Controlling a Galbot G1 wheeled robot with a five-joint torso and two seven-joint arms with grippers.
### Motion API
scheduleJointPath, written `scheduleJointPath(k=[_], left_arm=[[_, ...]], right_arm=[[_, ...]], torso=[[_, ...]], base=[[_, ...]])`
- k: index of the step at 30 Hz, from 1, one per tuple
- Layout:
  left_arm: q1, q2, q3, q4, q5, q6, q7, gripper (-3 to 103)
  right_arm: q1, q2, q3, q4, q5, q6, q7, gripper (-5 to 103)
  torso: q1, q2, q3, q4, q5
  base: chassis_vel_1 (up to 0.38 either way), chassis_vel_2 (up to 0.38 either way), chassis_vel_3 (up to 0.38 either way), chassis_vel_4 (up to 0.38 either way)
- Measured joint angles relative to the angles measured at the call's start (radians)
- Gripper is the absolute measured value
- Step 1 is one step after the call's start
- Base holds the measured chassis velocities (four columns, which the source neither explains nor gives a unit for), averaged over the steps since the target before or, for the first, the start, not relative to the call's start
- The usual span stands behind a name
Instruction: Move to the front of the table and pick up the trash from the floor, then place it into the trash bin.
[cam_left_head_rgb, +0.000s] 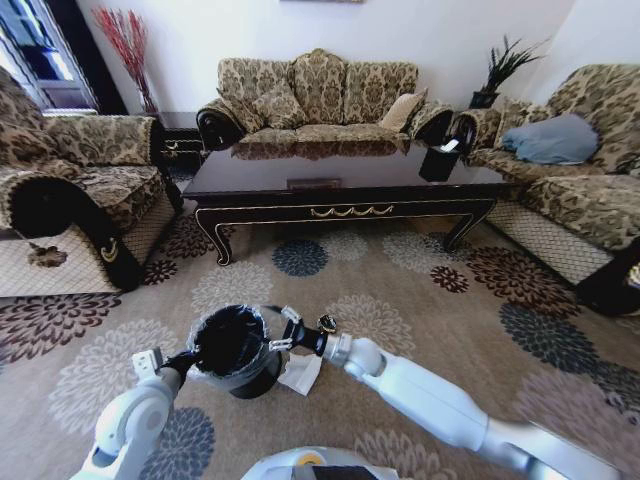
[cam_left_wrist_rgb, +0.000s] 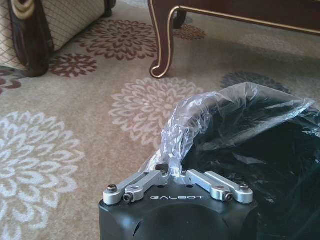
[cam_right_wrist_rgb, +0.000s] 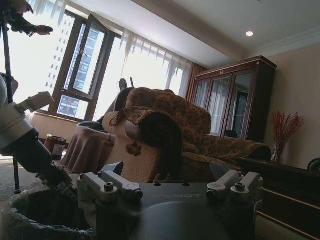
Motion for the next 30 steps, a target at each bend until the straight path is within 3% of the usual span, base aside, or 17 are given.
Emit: scheduleJointPath(k=[1, 2, 6, 8, 13, 16, 17, 18, 21, 25, 30], left_arm=[[0.001, -0.001, -0.01, -0.007, -0.011, 0.0, -0.004, 3], [0.001, -0.001, -0.022, -0.02, -0.033, 0.002, -0.013, 3], [0.004, 0.004, -0.039, -0.04, -0.062, 0.007, -0.025, 3], [0.013, 0.014, -0.051, -0.058, -0.067, 0.011, -0.03, 3], [0.025, 0.021, -0.06, -0.082, -0.073, 0.012, -0.031, 3], [0.045, 0.026, -0.076, -0.112, -0.077, 0.013, -0.033, 3], [0.054, 0.027, -0.082, -0.122, -0.078, 0.013, -0.036, 3], [0.054, 0.027, -0.082, -0.122, -0.078, 0.013, -0.036, 3], [0.08, 0.026, -0.097, -0.147, -0.079, 0.013, -0.045, 3], [0.079, 0.028, -0.092, -0.155, -0.081, 0.013, -0.048, 3], [0.079, 0.03, -0.082, -0.158, -0.08, 0.013, -0.05, 3]], right_arm=[[-0.011, -0.016, 0.025, 0.012, 0.004, -0.017, 0.016, 91], [-0.029, -0.036, 0.058, 0.022, 0.008, -0.036, 0.032, 99], [-0.067, -0.078, 0.113, 0.025, 0.013, -0.074, 0.043, 100], [-0.103, -0.125, 0.163, 0.015, 0.022, -0.151, 0.039, 100], [-0.124, -0.164, 0.201, -0.018, 0.03, -0.228, 0.026, 100], [-0.135, -0.174, 0.249, -0.099, 0.026, -0.257, -0.022, 100], [-0.142, -0.176, 0.279, -0.134, 0.023, -0.272, -0.084, 100], [-0.142, -0.176, 0.279, -0.134, 0.023, -0.272, -0.084, 100], [-0.18, -0.185, 0.352, -0.226, -0.022, -0.277, -0.241, 100], [-0.245, -0.173, 0.424, -0.287, -0.096, -0.234, -0.257, 100], [-0.329, -0.11, 0.527, -0.39, -0.218, -0.168, -0.287, 100]], torso=[[0.0, 0.0, 0.0, 0.0, 0.0], [0.0, 0.0, 0.0, 0.0, 0.0002], [0.0, 0.0, 0.0, -0.0005, 0.0002], [0.0, 0.0, 0.0, -0.0003, 0.0004], [0.0, 0.0, 0.0, -0.0004, 0.0001], [0.0, 0.0, 0.0, -0.0002, 0.0004], [0.0, 0.0, 0.0, 0.0, 0.0003], [0.0, 0.0, 0.0, 0.0, 0.0003], [0.0, 0.0, 0.0, 0.0001, 0.0002], [0.0, 0.0, 0.0, -0.0003, -0.0001], [0.0, 0.0, 0.0, -0.0003, 0.0]], base=[[0.0, 0.0, 0.0, 0.0], [0.0, 0.0, 0.0, 0.0], [0.0, 0.0, 0.0, 0.0], [0.0, 0.0, 0.0, 0.0], [0.0, 0.0, 0.0, 0.0], [0.0, 0.0, 0.0, 0.0], [0.0, 0.0, 0.0, 0.0], [0.0, 0.0, 0.0, 0.0], [0.0, 0.0, 0.0, 0.0], [0.0, 0.0, 0.0, 0.0], [0.0, 0.0, 0.0, 0.0]])
